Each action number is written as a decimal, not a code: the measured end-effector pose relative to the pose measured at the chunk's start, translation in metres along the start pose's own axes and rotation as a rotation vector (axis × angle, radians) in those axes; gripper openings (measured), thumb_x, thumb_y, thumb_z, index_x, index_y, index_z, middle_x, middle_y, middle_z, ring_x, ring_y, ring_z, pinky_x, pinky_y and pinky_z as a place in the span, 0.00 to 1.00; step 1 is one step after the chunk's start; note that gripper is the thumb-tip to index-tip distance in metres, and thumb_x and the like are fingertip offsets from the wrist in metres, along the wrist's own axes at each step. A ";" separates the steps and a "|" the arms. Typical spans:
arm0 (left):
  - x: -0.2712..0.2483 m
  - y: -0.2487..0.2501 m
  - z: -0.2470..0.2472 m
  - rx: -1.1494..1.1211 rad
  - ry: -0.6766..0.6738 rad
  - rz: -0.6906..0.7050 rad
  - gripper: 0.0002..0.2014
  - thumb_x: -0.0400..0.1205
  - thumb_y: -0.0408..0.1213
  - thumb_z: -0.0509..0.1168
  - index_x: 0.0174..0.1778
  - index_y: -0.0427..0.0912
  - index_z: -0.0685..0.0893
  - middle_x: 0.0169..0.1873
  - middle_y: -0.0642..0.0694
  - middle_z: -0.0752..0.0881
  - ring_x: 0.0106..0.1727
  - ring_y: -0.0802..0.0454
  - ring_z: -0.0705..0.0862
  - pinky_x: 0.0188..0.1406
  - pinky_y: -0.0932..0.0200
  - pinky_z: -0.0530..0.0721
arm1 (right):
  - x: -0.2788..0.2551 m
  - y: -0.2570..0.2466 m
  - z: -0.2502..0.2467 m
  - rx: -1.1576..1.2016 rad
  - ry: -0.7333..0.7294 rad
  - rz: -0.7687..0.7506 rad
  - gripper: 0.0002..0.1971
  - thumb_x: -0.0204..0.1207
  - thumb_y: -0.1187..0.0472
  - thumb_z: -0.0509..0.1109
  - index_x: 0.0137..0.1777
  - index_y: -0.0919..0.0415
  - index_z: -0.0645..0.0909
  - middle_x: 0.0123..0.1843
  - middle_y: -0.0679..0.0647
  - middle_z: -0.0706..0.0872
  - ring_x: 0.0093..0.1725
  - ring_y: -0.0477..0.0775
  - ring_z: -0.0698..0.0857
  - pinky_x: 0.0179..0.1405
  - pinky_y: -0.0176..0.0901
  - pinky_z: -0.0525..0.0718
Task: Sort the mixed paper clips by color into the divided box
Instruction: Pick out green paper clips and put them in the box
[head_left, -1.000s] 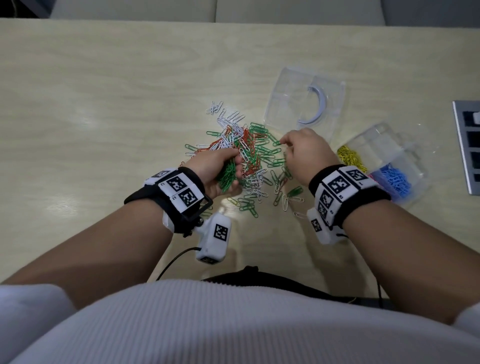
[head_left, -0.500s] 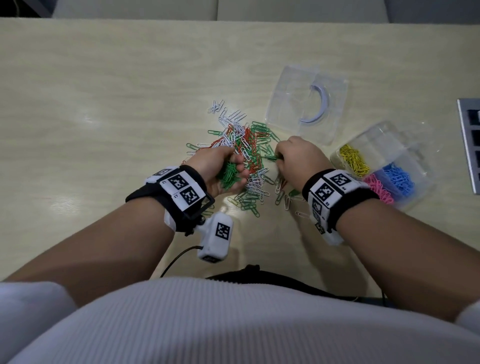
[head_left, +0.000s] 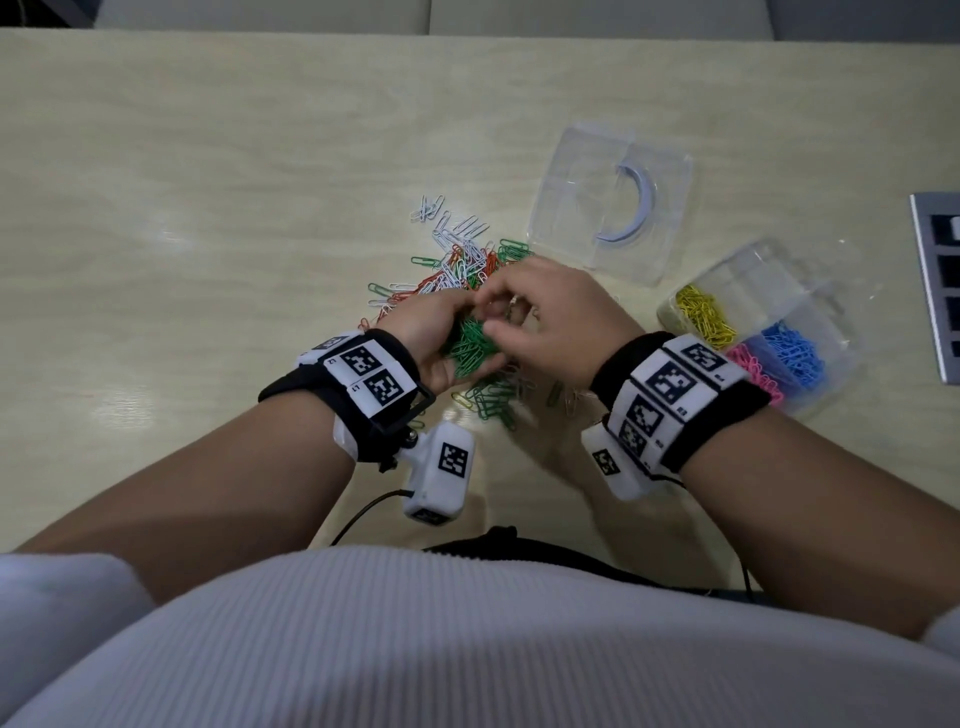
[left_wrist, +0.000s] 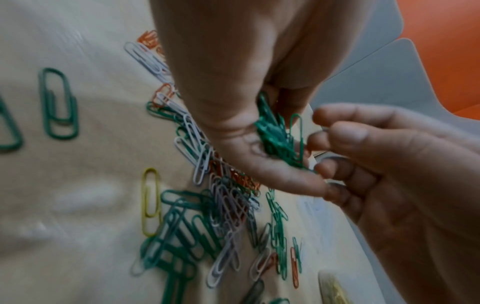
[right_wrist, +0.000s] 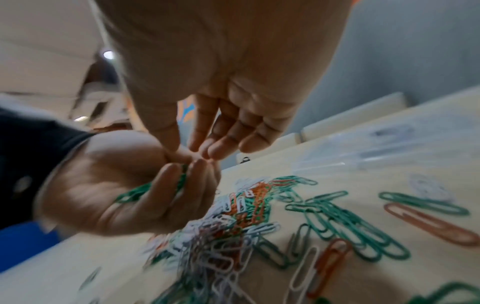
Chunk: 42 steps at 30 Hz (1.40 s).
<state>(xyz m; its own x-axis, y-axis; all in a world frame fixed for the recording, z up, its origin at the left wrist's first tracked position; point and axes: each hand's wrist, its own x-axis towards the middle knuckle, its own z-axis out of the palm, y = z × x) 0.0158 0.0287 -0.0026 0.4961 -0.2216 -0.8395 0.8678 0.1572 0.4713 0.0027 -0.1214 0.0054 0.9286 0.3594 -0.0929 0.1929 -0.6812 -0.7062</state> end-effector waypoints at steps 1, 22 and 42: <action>0.000 0.000 -0.001 -0.012 0.005 -0.013 0.14 0.87 0.39 0.55 0.43 0.37 0.81 0.31 0.41 0.85 0.29 0.49 0.86 0.26 0.58 0.88 | 0.002 0.005 -0.002 0.027 0.066 0.045 0.09 0.75 0.61 0.70 0.55 0.53 0.84 0.51 0.47 0.80 0.44 0.43 0.81 0.47 0.30 0.76; -0.005 -0.001 -0.006 -0.002 -0.024 0.005 0.09 0.86 0.35 0.58 0.48 0.37 0.84 0.32 0.43 0.87 0.37 0.48 0.90 0.30 0.58 0.89 | 0.010 0.044 0.010 -0.413 -0.118 0.500 0.12 0.79 0.67 0.64 0.62 0.63 0.78 0.62 0.63 0.77 0.60 0.64 0.80 0.56 0.49 0.79; -0.001 -0.007 0.007 -0.026 -0.084 -0.029 0.28 0.89 0.52 0.46 0.47 0.32 0.82 0.36 0.35 0.85 0.32 0.44 0.86 0.31 0.53 0.88 | -0.005 -0.012 0.001 0.000 0.000 0.090 0.03 0.75 0.56 0.72 0.43 0.54 0.86 0.39 0.44 0.83 0.39 0.43 0.79 0.39 0.31 0.75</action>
<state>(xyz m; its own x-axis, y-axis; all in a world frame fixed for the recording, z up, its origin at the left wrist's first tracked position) 0.0091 0.0213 -0.0030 0.4727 -0.3065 -0.8262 0.8812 0.1739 0.4396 -0.0044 -0.1147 0.0134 0.9422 0.2963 -0.1562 0.1085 -0.7111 -0.6946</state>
